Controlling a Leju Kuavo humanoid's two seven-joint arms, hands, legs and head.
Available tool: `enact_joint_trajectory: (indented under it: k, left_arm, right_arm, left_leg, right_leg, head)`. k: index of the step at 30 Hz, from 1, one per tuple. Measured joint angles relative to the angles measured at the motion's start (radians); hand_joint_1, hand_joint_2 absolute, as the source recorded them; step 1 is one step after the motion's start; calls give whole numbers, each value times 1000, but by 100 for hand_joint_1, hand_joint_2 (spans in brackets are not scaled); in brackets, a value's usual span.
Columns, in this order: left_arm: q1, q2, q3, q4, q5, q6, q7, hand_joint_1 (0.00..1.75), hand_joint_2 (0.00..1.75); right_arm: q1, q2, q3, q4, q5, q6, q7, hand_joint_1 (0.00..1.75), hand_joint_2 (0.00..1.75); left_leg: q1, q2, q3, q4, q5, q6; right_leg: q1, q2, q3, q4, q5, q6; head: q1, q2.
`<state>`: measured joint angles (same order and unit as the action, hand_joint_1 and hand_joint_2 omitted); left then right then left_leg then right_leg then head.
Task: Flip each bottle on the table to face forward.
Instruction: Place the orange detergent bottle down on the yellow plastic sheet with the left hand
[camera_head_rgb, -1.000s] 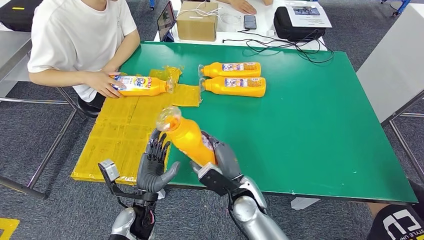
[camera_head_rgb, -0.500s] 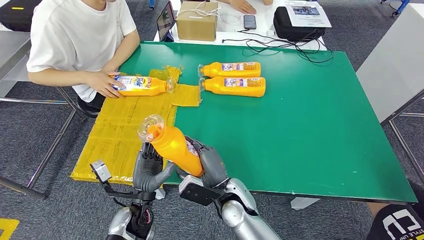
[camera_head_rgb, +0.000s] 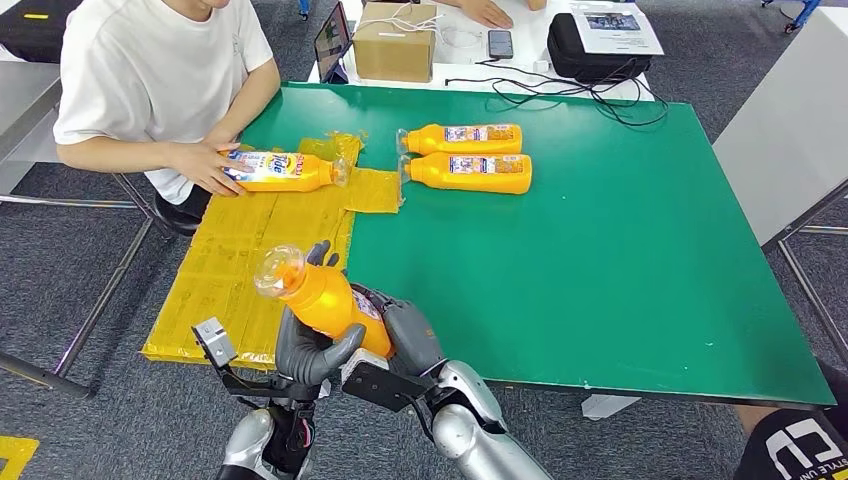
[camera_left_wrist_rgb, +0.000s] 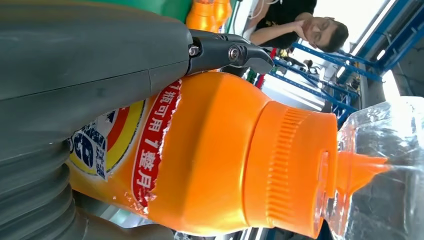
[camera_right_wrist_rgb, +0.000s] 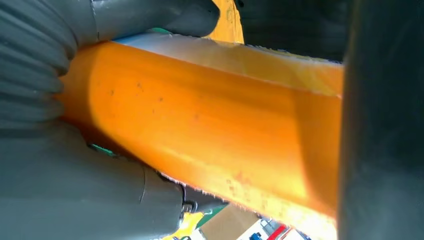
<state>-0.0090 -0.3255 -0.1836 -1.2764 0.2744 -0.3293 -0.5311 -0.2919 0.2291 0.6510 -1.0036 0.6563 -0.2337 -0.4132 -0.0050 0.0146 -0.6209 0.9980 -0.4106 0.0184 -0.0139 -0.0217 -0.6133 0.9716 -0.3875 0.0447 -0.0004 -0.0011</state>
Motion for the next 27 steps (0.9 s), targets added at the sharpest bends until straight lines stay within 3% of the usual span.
enact_joint_trajectory:
  k: [10,11,14,15,16,20,23,24,26,27]
  left_arm:
    - [-5,0,-8,3,-70,16,-33,0,175]
    - [-7,0,-9,6,-74,20,-32,14,175]
    - [-16,0,-10,25,-53,17,-9,145,175]
    - [-20,0,-9,33,-39,12,2,175,175]
    - [-24,0,-8,40,-25,7,13,175,175]
    - [-33,0,-5,60,25,-4,46,175,175]
    - [-34,0,-4,63,51,-9,64,175,175]
    - [-34,0,-4,64,55,-9,68,175,175]
    - [-35,0,-3,64,59,-9,72,175,175]
    - [-35,0,-3,64,60,-9,74,175,175]
  right_arm:
    - [0,16,-2,15,-19,3,0,175,175]
    - [0,17,-2,15,-18,3,-2,175,175]
    - [1,19,-2,16,-12,2,-11,175,175]
    - [2,19,-2,16,-10,0,-13,175,175]
    - [3,19,-2,16,-9,-3,-14,174,175]
    - [7,19,-1,17,5,-28,-11,138,175]
    - [7,21,0,19,14,-50,-4,134,175]
    - [7,21,0,20,17,-54,-3,110,175]
    - [8,22,0,22,20,-60,-1,42,175]
    - [8,23,0,23,23,-65,-1,11,131]
  left_leg:
    - [0,0,0,0,0,0]
    - [0,0,0,0,0,0]
    - [0,0,0,0,0,0]
    - [0,0,0,0,0,0]
    - [0,0,0,0,0,0]
    - [0,0,0,0,0,0]
    - [0,0,0,0,0,0]
    - [0,0,0,0,0,0]
    - [0,0,0,0,0,0]
    - [0,0,0,0,0,0]
  right_leg:
    - [0,0,0,0,0,0]
    - [0,0,0,0,0,0]
    - [0,0,0,0,0,0]
    - [0,0,0,0,0,0]
    - [0,0,0,0,0,0]
    - [0,0,0,0,0,0]
    - [0,0,0,0,0,0]
    - [0,0,0,0,0,0]
    - [0,0,0,0,0,0]
    - [0,0,0,0,0,0]
  head:
    - [0,0]
    - [0,0]
    - [0,0]
    - [0,0]
    - [0,0]
    - [0,0]
    - [0,0]
    - [0,0]
    - [0,0]
    - [0,0]
